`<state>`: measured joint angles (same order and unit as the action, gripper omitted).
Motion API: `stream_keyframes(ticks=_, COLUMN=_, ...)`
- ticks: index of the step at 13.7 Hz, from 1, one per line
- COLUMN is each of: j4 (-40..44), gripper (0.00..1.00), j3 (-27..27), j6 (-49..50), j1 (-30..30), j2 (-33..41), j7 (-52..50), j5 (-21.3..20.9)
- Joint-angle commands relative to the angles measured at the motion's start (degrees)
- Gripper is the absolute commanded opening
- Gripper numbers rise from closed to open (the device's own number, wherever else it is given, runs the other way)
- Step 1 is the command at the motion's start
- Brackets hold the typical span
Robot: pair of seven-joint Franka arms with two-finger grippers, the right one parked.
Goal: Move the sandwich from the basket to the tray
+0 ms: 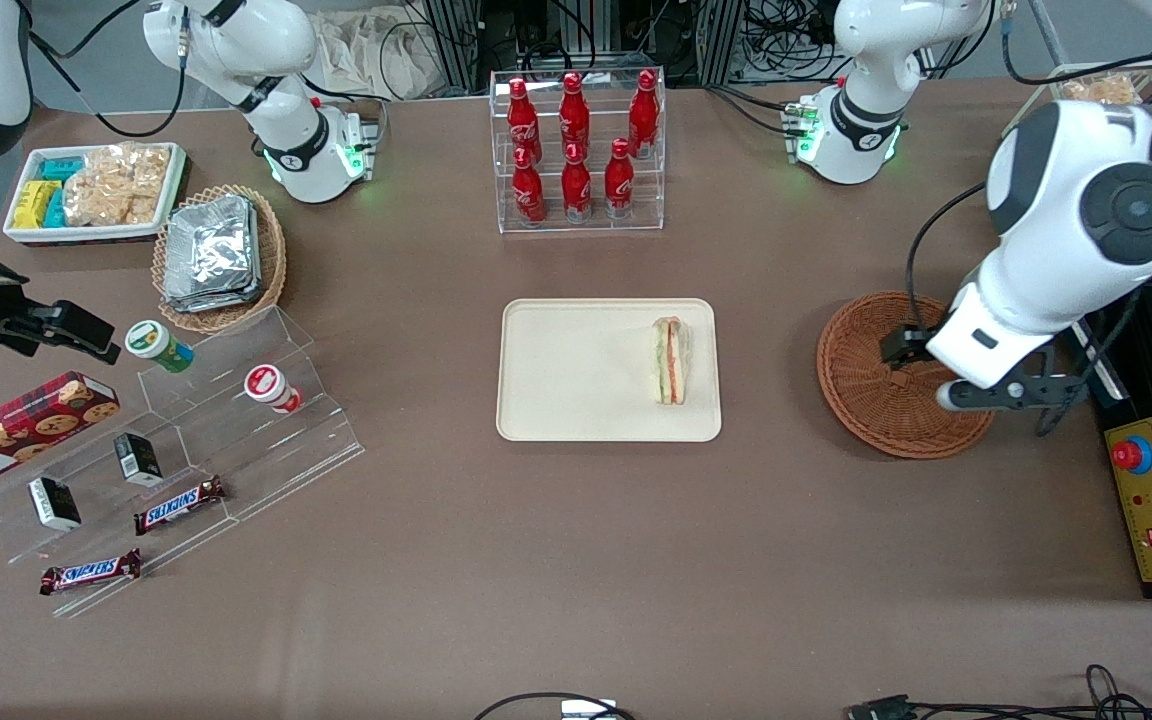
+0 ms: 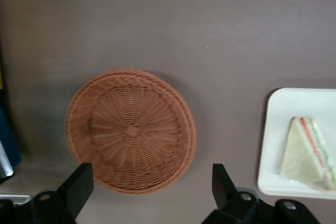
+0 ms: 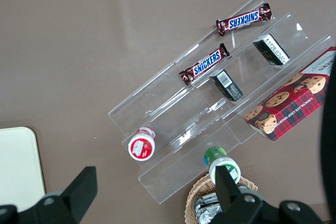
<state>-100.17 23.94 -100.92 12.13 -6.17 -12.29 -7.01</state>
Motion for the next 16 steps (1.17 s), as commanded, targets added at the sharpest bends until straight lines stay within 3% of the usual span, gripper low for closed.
stream_keyframes(ticks=1, j4=-0.3, gripper=1.00, j3=-6.7, j6=2.4, j1=-4.7, j2=3.3, j7=6.5, j5=2.0)
stream_keyframes(ticks=4, j4=-0.3, gripper=1.00, j3=-13.3, j6=4.3, j1=-9.4, j2=5.8, j7=12.1, j5=3.1)
stream_keyframes(ticks=8, j4=2.3, gripper=1.00, j3=-16.4, j6=11.0, j1=-11.2, j2=7.7, j7=14.0, j5=3.1)
stream_keyframes(ticks=10, j4=3.7, gripper=1.00, j3=-20.8, j6=13.5, j1=-14.6, j2=8.4, j7=14.1, j5=3.3)
stream_keyframes(ticks=16, j4=4.1, gripper=1.00, j3=-22.8, j6=16.9, j1=-14.4, j2=11.1, j7=14.3, j5=5.0)
